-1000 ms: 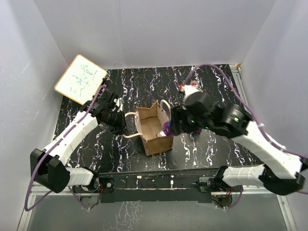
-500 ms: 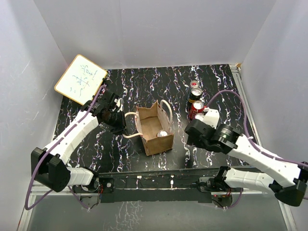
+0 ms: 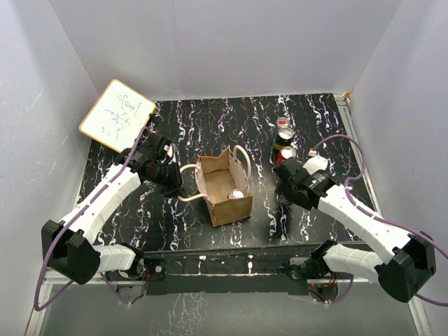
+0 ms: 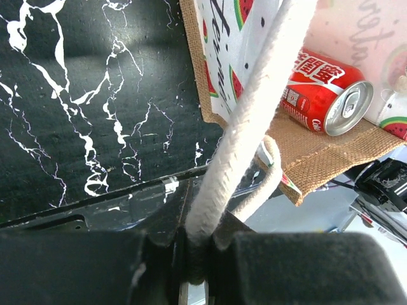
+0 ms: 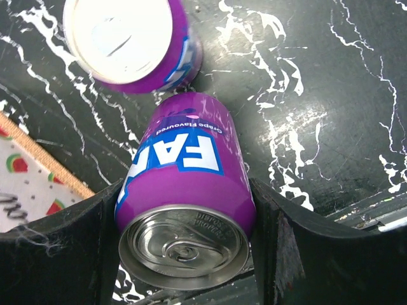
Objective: Take the beverage out of the canvas bag
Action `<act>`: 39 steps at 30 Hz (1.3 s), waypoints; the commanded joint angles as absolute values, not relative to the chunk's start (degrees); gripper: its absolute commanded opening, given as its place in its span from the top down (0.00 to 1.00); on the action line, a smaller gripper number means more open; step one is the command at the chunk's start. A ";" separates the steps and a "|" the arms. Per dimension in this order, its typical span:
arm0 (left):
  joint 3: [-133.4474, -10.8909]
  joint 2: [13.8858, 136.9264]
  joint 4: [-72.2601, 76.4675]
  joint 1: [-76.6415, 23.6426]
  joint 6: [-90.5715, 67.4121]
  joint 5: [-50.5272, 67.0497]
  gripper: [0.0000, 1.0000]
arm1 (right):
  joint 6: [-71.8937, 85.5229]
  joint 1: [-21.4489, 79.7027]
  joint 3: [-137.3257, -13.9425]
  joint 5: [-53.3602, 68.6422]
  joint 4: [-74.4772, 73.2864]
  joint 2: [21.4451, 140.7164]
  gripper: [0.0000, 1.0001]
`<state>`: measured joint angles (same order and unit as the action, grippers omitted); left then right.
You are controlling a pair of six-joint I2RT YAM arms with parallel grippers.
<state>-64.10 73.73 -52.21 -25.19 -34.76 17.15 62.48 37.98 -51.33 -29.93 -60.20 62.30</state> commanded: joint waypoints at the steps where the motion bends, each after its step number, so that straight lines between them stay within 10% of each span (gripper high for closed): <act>1: -62.35 70.23 -51.42 -24.96 -37.87 17.73 1.00 | 56.84 31.76 -50.99 -25.99 -52.37 61.04 0.92; 17: -62.51 72.87 -50.68 -24.96 -35.96 18.18 1.00 | 52.17 27.43 -48.56 -23.04 -49.55 67.92 0.84; 31: -65.44 76.32 -51.26 -24.96 -34.27 19.59 1.00 | 50.68 27.10 -46.67 -22.80 -47.72 65.80 0.08; 39: -66.76 77.66 -51.84 -24.96 -33.55 19.51 1.00 | 48.82 27.14 -52.88 -21.51 -53.92 63.23 0.02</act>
<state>-64.25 76.75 -50.87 -25.19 -34.50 18.55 50.17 27.44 -47.51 -20.84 -51.72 65.93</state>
